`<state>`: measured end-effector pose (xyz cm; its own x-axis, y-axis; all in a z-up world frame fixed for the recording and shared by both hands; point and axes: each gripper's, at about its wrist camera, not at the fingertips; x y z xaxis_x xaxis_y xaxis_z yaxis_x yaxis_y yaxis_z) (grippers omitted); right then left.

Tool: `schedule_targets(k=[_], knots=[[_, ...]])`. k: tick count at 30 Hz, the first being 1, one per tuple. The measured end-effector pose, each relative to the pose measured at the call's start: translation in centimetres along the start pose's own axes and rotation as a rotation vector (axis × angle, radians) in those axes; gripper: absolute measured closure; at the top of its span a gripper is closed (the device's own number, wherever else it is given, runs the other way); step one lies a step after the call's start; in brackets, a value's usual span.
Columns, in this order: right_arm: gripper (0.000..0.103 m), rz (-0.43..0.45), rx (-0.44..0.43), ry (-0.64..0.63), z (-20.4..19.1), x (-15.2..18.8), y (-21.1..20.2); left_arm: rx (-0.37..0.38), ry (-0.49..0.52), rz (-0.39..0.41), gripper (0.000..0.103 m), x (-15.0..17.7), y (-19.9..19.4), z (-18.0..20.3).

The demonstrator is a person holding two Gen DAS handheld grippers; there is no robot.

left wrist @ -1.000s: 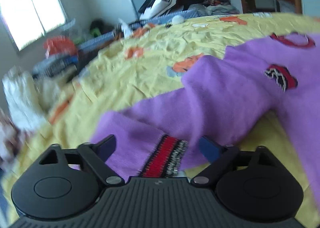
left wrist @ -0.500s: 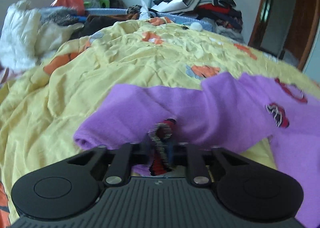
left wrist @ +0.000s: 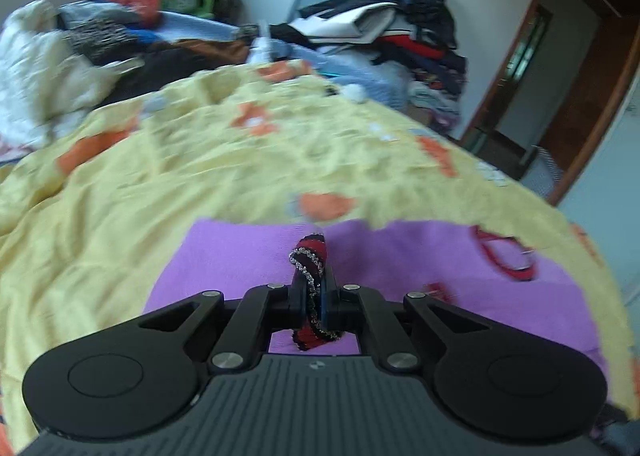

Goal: Fold small clothes
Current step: 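Fold the held sleeve and sweater side over the body, then open left tool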

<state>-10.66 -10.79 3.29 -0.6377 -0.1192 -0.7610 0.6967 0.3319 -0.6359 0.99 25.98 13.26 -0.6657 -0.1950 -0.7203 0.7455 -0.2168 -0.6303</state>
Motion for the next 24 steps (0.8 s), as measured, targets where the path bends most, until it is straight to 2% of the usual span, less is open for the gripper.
schedule_targets(k=[1,6,11,18,24], knots=[[0.016,-0.007,0.012,0.000,0.3,0.1,-0.2,0.015,0.005,-0.006,0.095,-0.4,-0.1,1.4],[0.015,-0.012,0.057,0.020,2.3,1.2,-1.9,0.074,0.065,-0.012,0.095,-1.7,0.7,9.3],[0.015,0.006,0.082,0.065,5.1,2.1,-4.4,0.120,0.089,-0.002,0.095,-2.0,3.3,16.2],[0.015,0.013,0.141,0.122,8.8,3.4,-6.9,0.188,0.087,-0.039,0.095,0.6,9.7,26.4],[0.015,0.003,0.165,0.137,10.5,4.5,-7.6,0.241,0.109,-0.075,0.096,3.6,14.1,33.1]])
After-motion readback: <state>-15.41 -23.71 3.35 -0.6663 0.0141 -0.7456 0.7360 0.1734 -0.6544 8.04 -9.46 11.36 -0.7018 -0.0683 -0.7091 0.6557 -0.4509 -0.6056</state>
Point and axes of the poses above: each gripper's, at about its wrist camera, not at the fingertips, and y roughly the way its jaws point, z to its right, x to its underside
